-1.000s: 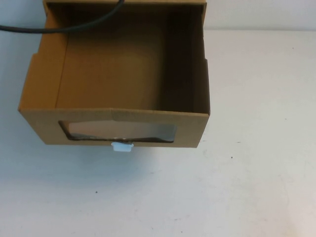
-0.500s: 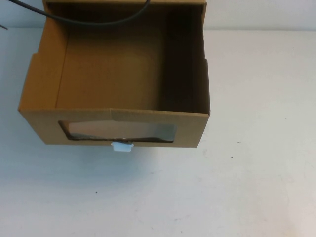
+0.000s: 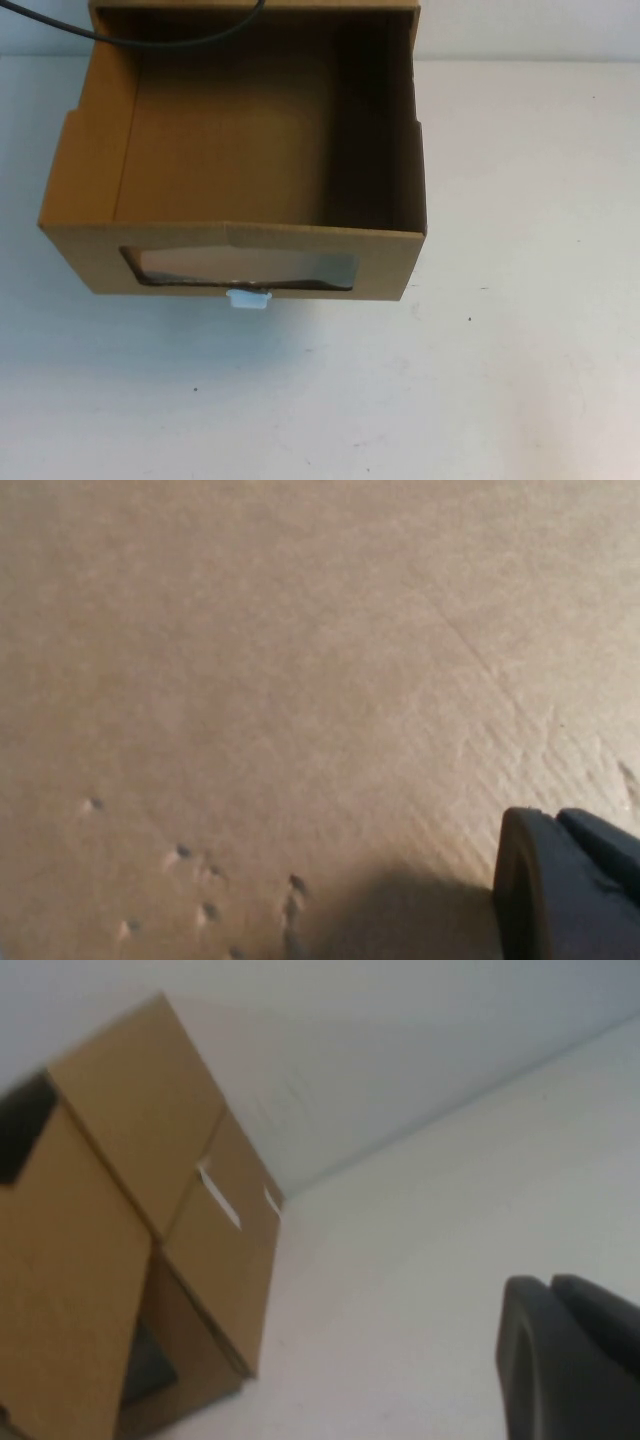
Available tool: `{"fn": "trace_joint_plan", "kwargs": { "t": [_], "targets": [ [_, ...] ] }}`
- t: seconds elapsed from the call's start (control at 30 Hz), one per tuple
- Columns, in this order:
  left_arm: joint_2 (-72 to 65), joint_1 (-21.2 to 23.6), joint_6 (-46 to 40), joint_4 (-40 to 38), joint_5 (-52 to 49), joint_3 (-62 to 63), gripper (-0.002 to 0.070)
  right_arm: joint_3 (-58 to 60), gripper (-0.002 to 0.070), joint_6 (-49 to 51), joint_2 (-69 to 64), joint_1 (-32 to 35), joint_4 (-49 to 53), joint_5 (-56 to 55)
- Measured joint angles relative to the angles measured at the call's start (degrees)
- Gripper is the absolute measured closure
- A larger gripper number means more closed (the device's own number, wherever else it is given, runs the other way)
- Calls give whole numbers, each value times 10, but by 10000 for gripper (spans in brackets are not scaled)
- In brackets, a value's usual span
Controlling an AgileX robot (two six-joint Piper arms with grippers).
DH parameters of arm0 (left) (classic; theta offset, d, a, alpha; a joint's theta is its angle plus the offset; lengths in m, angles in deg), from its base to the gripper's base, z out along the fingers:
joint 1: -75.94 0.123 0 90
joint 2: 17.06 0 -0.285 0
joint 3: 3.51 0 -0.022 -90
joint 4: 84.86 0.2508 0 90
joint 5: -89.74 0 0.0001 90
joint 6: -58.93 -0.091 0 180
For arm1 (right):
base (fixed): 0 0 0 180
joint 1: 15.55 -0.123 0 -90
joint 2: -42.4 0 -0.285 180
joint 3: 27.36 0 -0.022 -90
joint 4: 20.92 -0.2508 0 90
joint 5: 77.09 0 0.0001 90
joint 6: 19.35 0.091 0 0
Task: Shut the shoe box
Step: Close the shoe box with your right arm
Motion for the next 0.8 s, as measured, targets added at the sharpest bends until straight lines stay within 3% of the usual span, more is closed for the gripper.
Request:
{"fn": "trace_joint_plan", "kwargs": {
  "t": [0.2, 0.37, 0.6, 0.8],
  "targets": [
    [-1, 0, -3, -9, -5, 0, 680, -7, 689, 9, 0, 0, -82, -33],
    [-2, 0, -3, -13, -5, 0, 680, -106, 689, 3, -25, 0, -95, 121],
    [-2, 0, -3, -13, -6, 0, 680, -299, 689, -58, -204, 0, -50, 409],
    [-2, 0, -1, -15, -7, 0, 680, -394, 688, -158, -354, 0, -66, 481]
  ]
}}
